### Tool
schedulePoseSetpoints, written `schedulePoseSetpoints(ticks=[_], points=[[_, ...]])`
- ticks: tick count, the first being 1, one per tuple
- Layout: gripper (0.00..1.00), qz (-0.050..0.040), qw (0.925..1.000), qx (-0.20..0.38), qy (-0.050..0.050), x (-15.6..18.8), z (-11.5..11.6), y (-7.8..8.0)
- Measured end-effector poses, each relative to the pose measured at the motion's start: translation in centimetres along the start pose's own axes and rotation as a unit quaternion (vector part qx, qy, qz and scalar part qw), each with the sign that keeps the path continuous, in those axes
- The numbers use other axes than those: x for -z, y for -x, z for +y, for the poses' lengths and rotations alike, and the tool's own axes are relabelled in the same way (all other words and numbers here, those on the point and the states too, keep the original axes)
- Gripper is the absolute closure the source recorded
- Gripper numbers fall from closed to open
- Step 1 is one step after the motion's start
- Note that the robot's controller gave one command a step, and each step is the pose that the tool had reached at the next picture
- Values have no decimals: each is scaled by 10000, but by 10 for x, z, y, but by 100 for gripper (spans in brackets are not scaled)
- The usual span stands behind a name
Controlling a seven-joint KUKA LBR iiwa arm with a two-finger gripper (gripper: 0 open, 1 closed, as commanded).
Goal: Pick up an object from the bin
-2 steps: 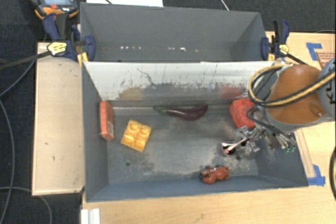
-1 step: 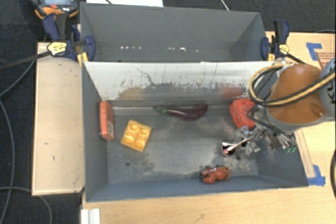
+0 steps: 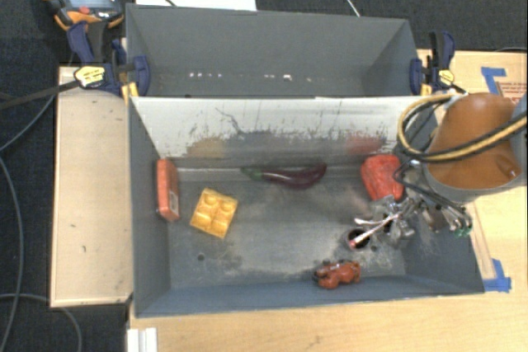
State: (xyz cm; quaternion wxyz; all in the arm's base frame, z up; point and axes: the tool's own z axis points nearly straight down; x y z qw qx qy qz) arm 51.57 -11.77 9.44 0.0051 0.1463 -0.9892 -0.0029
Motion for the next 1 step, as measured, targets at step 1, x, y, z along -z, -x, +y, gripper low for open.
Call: schedulePoseSetpoints(ticks=[1], points=[[100, -29, 10000, -11, -17, 23, -1, 1]])
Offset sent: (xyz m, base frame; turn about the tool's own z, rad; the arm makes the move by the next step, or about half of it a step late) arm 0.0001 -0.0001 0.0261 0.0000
